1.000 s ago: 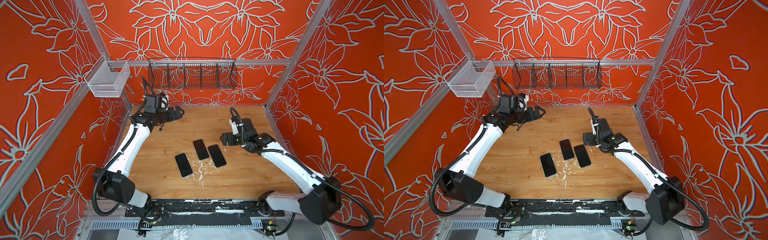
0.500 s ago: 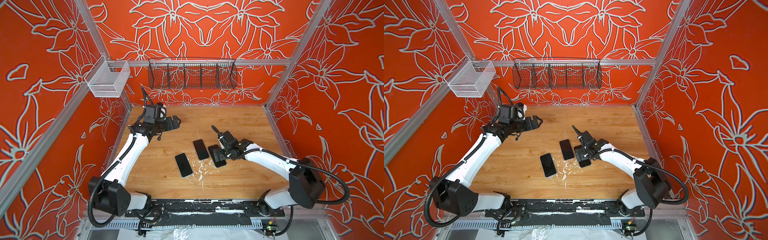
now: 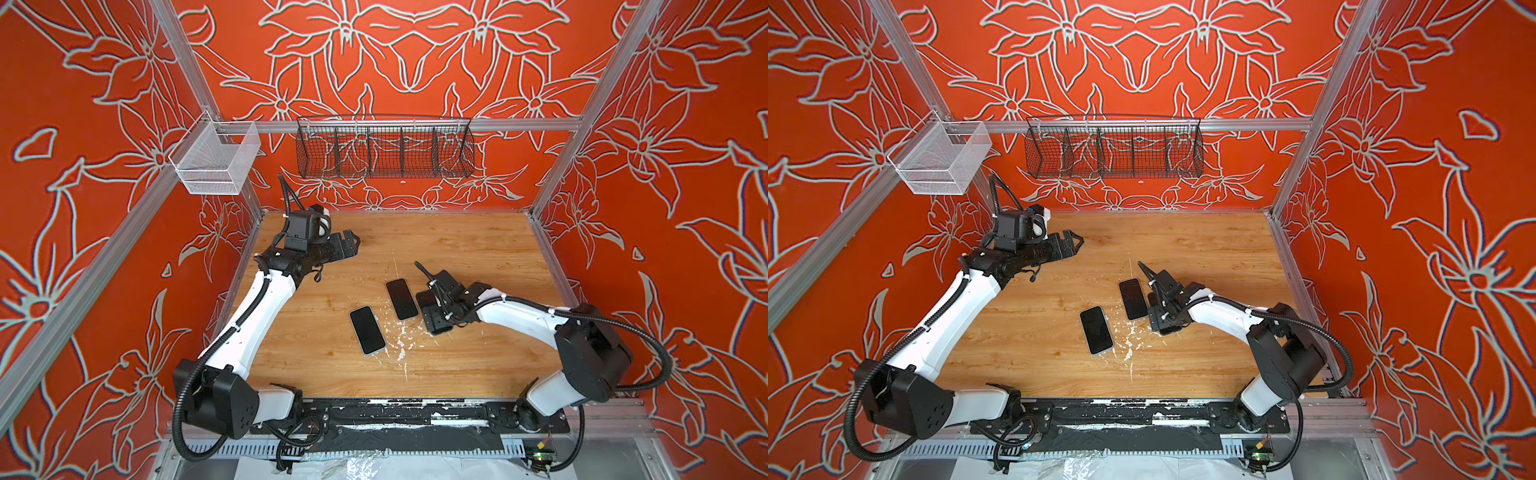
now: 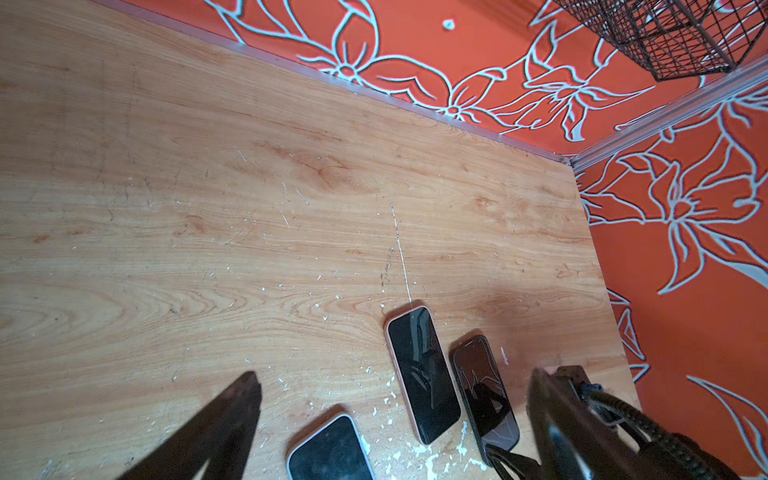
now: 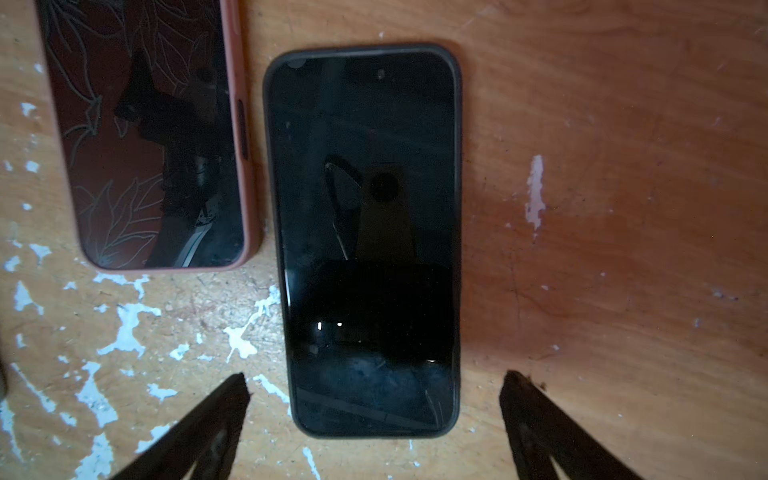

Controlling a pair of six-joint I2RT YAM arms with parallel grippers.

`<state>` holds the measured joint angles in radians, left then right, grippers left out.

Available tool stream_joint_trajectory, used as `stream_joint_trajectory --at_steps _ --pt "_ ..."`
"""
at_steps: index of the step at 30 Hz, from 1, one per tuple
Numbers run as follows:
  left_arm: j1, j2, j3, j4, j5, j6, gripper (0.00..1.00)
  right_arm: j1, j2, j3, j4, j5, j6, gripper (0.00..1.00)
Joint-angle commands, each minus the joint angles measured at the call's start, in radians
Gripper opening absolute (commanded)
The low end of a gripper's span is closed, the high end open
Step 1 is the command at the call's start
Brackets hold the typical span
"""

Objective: Take the phone out of the phone case
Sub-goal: 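Lower the right gripper over the black-cased phone and grip its end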

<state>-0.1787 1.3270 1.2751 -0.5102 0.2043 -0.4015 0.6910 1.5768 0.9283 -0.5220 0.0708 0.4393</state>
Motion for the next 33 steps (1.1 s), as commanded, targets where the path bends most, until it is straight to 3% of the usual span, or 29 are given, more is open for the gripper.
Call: stream_joint_trajectory --at_steps 1,33 --pt "-0.001 -0.021 -0.008 0.015 0.005 -0.009 0.97 0.011 0.027 0.015 -0.002 0.026 0.024 0.96" --pt "0.015 -0.008 -0.014 0.025 0.030 -0.021 0.97 0.018 0.141 0.058 0.031 0.063 -0.014 0.84"
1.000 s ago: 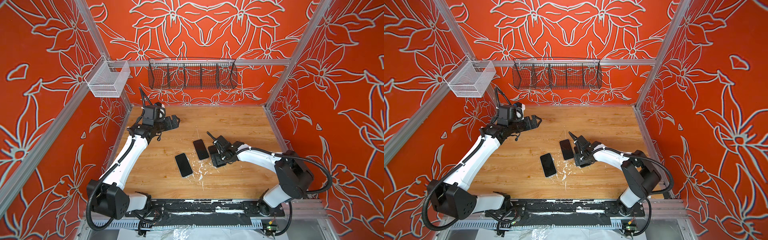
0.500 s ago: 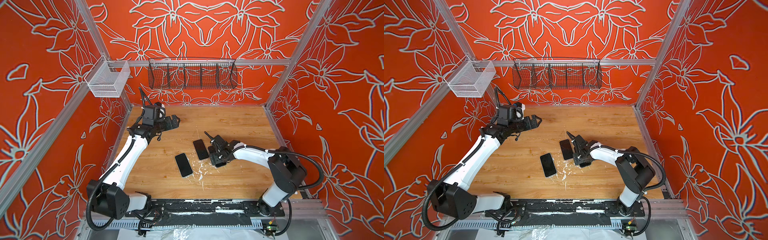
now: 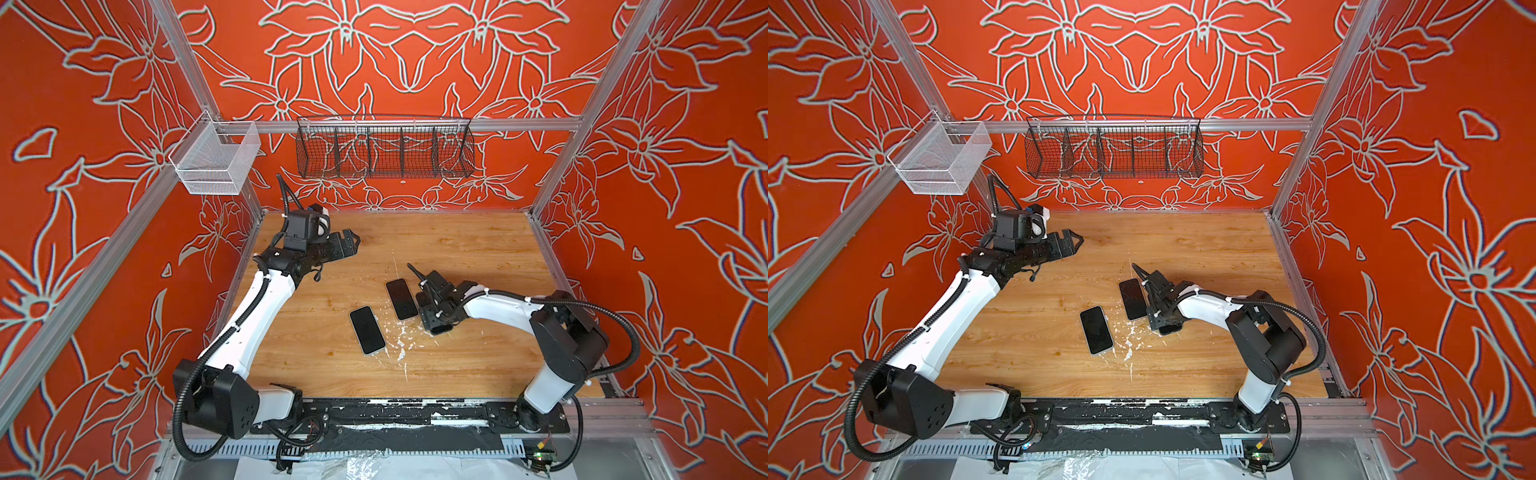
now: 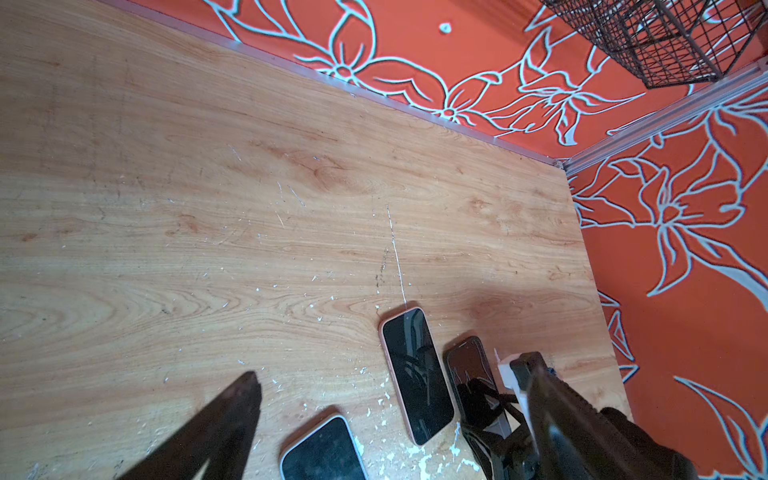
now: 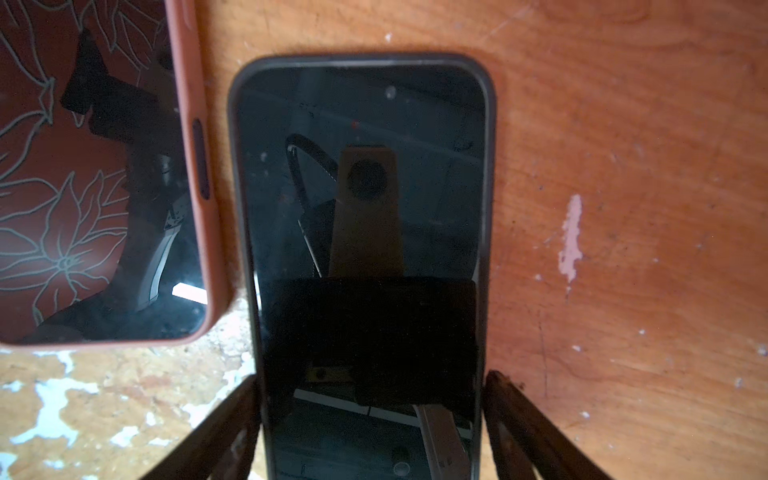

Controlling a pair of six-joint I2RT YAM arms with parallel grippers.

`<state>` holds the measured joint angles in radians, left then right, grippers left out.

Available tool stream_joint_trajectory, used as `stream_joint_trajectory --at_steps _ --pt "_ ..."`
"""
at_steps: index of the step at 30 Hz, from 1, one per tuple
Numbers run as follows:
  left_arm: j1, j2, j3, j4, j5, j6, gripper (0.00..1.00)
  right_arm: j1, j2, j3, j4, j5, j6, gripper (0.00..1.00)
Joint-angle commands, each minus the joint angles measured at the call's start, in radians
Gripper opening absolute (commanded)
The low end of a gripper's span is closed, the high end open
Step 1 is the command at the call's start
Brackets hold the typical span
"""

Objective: Take the phone out of the phone case
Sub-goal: 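Lower the right gripper over the black-cased phone and grip its end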

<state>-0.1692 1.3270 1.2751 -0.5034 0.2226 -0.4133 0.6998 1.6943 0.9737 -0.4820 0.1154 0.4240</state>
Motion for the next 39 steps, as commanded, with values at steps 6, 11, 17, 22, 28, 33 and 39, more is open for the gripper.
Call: stream_joint_trajectory --at_steps 6,11,17,22,28,33,39 --pt "0.007 -0.004 -0.016 0.019 0.012 -0.011 0.97 0.010 0.033 0.005 -0.009 0.011 -0.011 0.83" --pt "0.007 -0.003 -0.016 0.020 0.016 -0.012 0.97 0.010 0.035 0.002 -0.013 0.003 -0.017 0.80" --pt "0.008 -0.001 -0.016 0.020 0.021 -0.016 0.97 0.010 0.030 -0.001 -0.012 -0.011 -0.022 0.61" --pt "0.010 0.004 -0.015 0.023 0.035 -0.022 0.97 0.010 0.012 -0.001 -0.006 -0.013 -0.021 0.49" --pt "0.010 0.024 -0.007 0.013 0.052 -0.019 0.97 0.006 -0.011 0.015 -0.010 -0.023 -0.018 0.42" --pt "0.010 0.036 -0.006 0.016 0.071 -0.028 0.97 -0.008 -0.038 0.020 -0.006 -0.056 -0.016 0.39" --pt "0.010 0.043 -0.003 0.012 0.084 -0.027 0.97 -0.040 -0.073 0.013 0.000 -0.095 -0.011 0.37"
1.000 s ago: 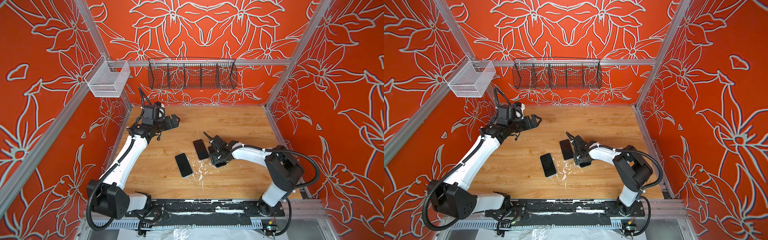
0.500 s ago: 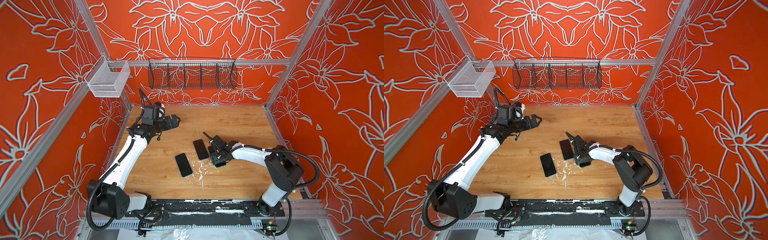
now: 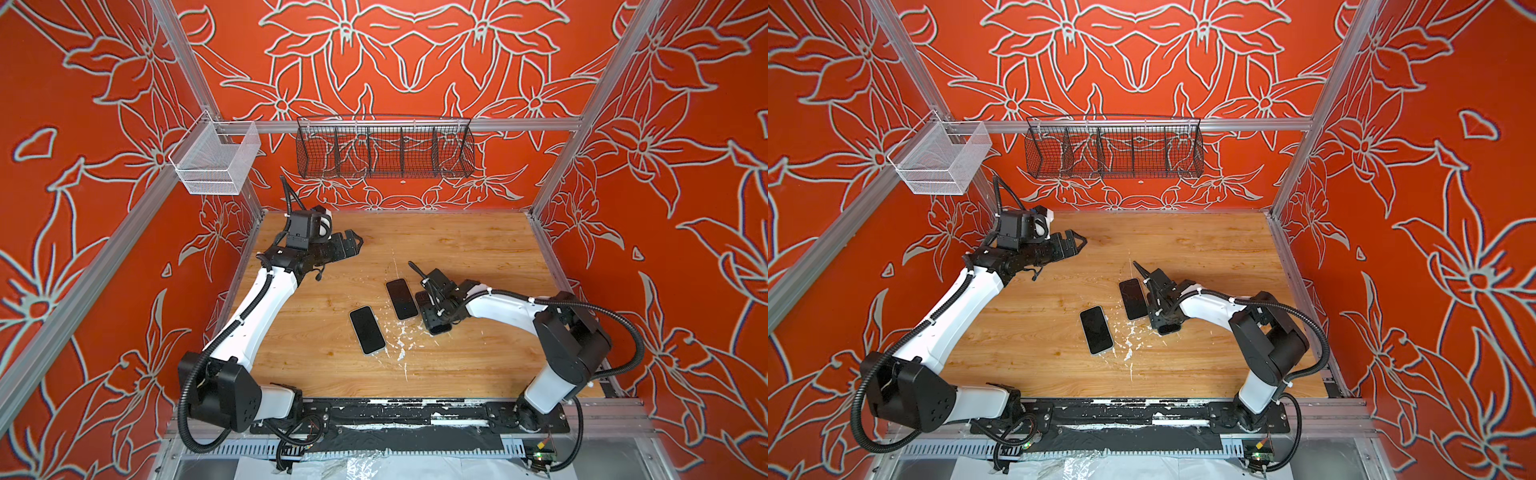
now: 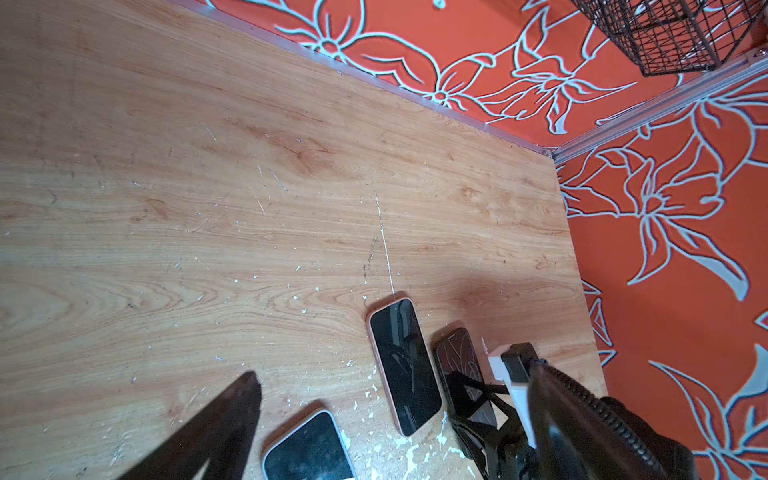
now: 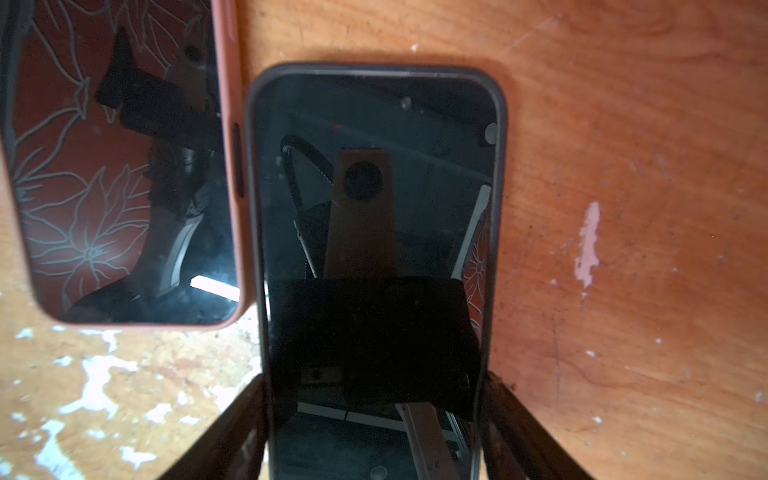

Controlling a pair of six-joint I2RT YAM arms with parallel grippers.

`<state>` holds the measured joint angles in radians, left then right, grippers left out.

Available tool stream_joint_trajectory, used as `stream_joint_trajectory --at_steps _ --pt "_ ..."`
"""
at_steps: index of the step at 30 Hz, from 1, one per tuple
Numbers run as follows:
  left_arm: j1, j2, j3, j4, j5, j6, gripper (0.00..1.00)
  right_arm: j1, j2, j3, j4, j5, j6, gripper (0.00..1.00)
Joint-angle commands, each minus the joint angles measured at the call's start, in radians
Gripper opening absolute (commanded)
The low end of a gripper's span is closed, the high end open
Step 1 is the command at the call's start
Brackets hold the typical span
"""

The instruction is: Take the phone out of the phone case

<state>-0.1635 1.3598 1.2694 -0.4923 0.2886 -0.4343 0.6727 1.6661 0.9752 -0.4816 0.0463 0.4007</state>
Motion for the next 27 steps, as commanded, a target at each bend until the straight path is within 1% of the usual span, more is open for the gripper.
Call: stream_joint_trajectory --at_steps 1,10,14,16,18,20,22,24,27 --pt "0.004 0.009 0.002 0.001 0.020 -0.007 0.97 -0.018 -0.049 0.011 0.000 -0.029 0.012 0.37" --pt "0.005 0.024 -0.010 0.020 0.046 -0.028 0.97 -0.044 -0.060 0.011 0.003 -0.052 0.008 0.35" --pt "-0.023 0.064 -0.053 0.058 0.050 -0.114 0.97 -0.057 -0.064 0.018 0.000 -0.067 -0.008 0.34" --pt "-0.036 0.085 -0.076 0.081 0.092 -0.173 0.97 -0.063 -0.068 0.026 -0.006 -0.080 -0.015 0.34" --pt "-0.050 0.091 -0.136 0.147 0.133 -0.248 0.97 -0.069 -0.075 0.032 -0.013 -0.095 -0.023 0.34" --pt "-0.078 0.092 -0.225 0.272 0.156 -0.324 0.97 -0.073 -0.091 0.034 -0.013 -0.115 -0.028 0.34" --pt "-0.108 0.107 -0.279 0.368 0.184 -0.382 0.97 -0.074 -0.106 0.041 -0.019 -0.134 -0.031 0.34" --pt "-0.141 0.129 -0.294 0.412 0.197 -0.411 0.97 -0.076 -0.119 0.056 -0.035 -0.156 -0.038 0.34" --pt "-0.204 0.166 -0.312 0.481 0.188 -0.451 0.97 -0.077 -0.137 0.080 -0.056 -0.187 -0.040 0.34"
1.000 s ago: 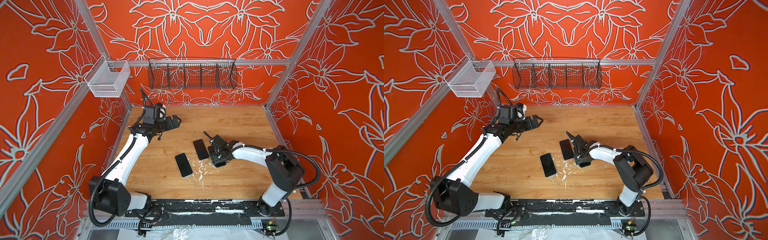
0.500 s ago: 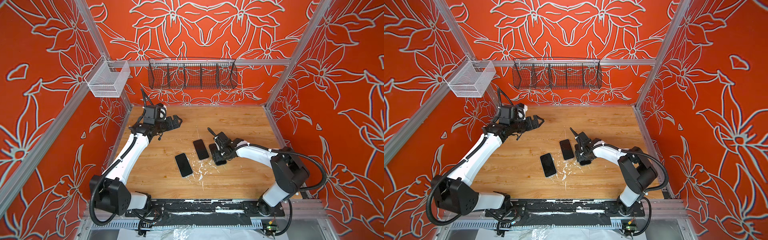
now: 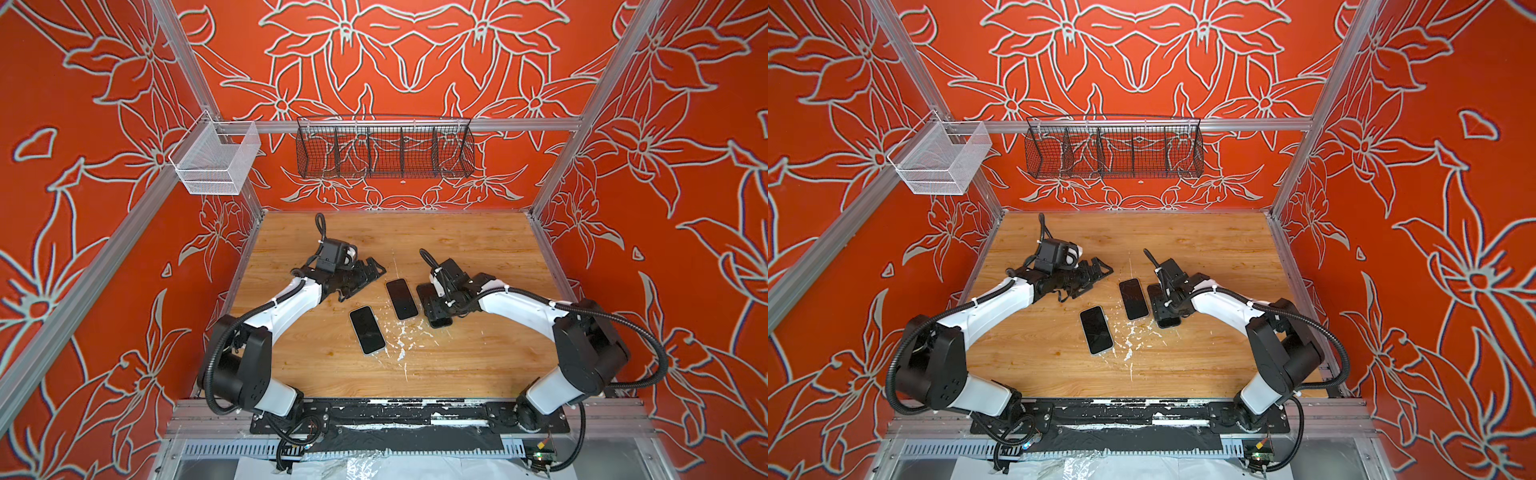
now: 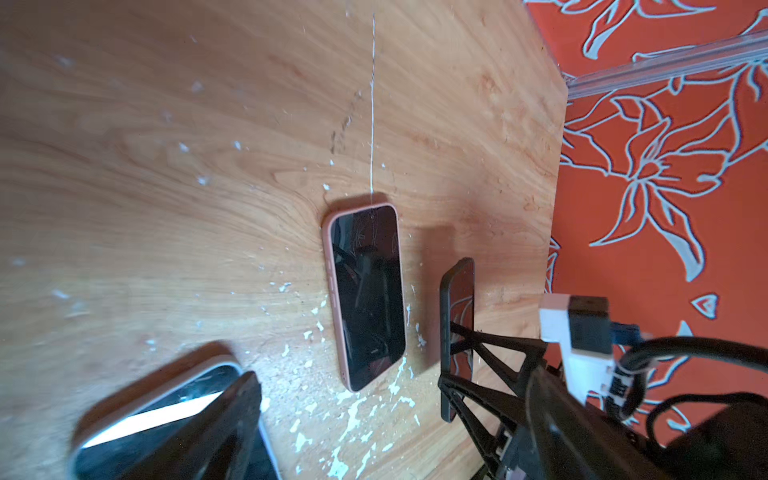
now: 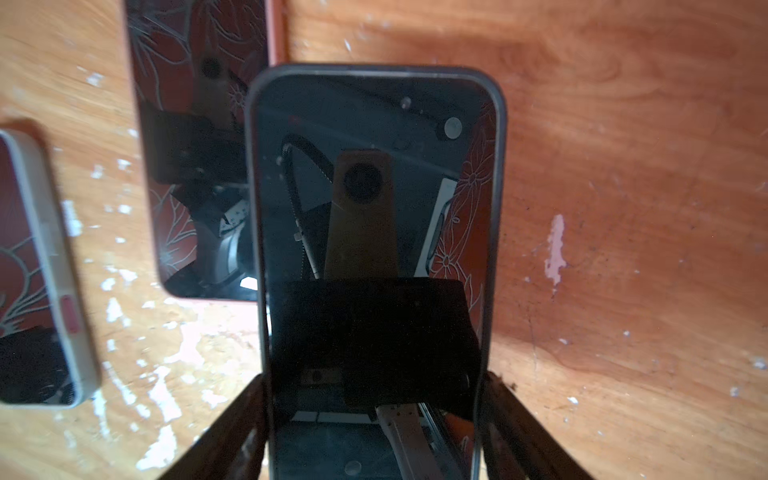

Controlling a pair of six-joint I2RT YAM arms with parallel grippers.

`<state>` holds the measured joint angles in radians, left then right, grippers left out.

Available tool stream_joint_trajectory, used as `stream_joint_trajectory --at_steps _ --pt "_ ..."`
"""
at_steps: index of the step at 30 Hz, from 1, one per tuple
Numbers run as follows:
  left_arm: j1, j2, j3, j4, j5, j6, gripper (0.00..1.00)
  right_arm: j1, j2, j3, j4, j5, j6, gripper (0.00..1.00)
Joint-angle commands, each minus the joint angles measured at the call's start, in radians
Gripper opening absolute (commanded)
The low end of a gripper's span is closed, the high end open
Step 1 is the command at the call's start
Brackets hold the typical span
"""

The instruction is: Take the phone out of the phone case

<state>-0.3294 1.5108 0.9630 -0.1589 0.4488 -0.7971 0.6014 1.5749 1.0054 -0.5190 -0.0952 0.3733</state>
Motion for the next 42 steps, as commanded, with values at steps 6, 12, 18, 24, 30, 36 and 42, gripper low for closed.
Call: stream_joint_trajectory --at_steps 6,12,18,24,30,36,42 --pt "-0.134 0.089 -0.025 0.318 0.044 -0.166 1.00 -0.005 -0.067 0.087 -0.036 -0.105 -0.003 0.34" --pt "-0.173 0.151 -0.013 0.397 0.045 -0.197 0.88 -0.005 -0.086 0.104 -0.033 -0.147 0.008 0.34" --pt "-0.197 0.180 0.000 0.430 0.028 -0.208 0.68 -0.003 -0.099 0.105 -0.027 -0.162 0.018 0.34" --pt "-0.215 0.215 0.009 0.472 0.036 -0.237 0.64 0.000 -0.108 0.092 -0.015 -0.175 0.024 0.34" --pt "-0.237 0.247 0.018 0.503 0.029 -0.257 0.55 0.001 -0.118 0.072 -0.012 -0.163 0.019 0.34" --pt "-0.241 0.253 0.007 0.541 0.015 -0.282 0.40 0.001 -0.126 0.054 -0.007 -0.153 0.018 0.34" --pt "-0.241 0.255 -0.007 0.585 0.021 -0.309 0.27 0.002 -0.127 0.040 -0.001 -0.149 0.016 0.34"
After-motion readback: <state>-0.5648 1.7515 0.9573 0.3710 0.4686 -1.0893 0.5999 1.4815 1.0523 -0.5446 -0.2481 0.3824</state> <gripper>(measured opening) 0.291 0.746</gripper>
